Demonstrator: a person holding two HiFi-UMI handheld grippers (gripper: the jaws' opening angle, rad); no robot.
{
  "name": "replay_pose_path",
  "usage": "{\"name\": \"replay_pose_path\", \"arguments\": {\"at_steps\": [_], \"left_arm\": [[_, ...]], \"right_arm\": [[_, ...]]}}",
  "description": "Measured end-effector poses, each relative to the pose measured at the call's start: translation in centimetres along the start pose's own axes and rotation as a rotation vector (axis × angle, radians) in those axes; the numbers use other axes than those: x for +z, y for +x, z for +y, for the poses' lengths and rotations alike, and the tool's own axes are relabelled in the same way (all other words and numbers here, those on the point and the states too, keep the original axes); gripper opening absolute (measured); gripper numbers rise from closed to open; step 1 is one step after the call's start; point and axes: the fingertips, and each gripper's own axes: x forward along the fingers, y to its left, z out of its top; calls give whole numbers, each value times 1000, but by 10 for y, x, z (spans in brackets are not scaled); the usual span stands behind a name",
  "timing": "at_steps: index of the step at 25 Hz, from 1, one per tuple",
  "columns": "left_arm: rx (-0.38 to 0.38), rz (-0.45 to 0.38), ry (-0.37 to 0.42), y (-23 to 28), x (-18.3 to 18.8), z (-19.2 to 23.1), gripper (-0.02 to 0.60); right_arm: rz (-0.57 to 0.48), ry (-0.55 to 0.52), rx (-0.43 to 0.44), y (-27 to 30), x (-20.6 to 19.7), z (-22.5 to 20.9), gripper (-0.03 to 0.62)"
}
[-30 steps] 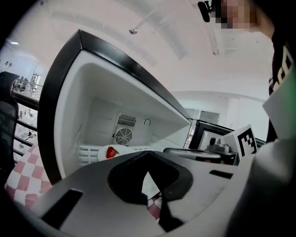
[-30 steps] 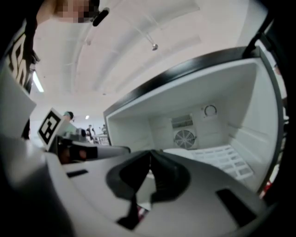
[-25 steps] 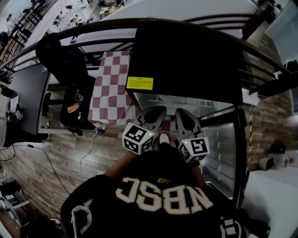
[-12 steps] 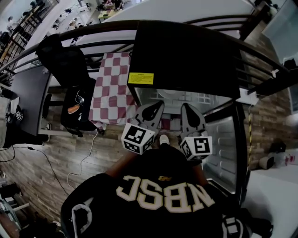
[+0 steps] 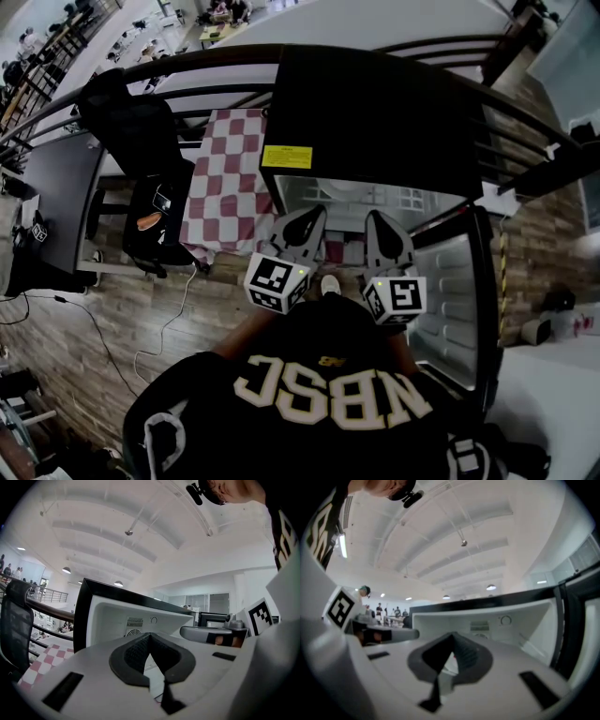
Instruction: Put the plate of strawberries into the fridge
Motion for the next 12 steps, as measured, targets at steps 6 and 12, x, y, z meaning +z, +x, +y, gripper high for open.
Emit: {"name": "replay_pose_path", "arguments": {"at_steps": [6, 12], "left_arm": [[-17, 6, -36, -3, -5, -1, 15], [-1, 24, -38, -7, -14, 9, 15]], "right_arm": [[11, -7, -6, 1, -8, 1, 20], [41, -27, 5, 8, -14, 11, 20]]}}
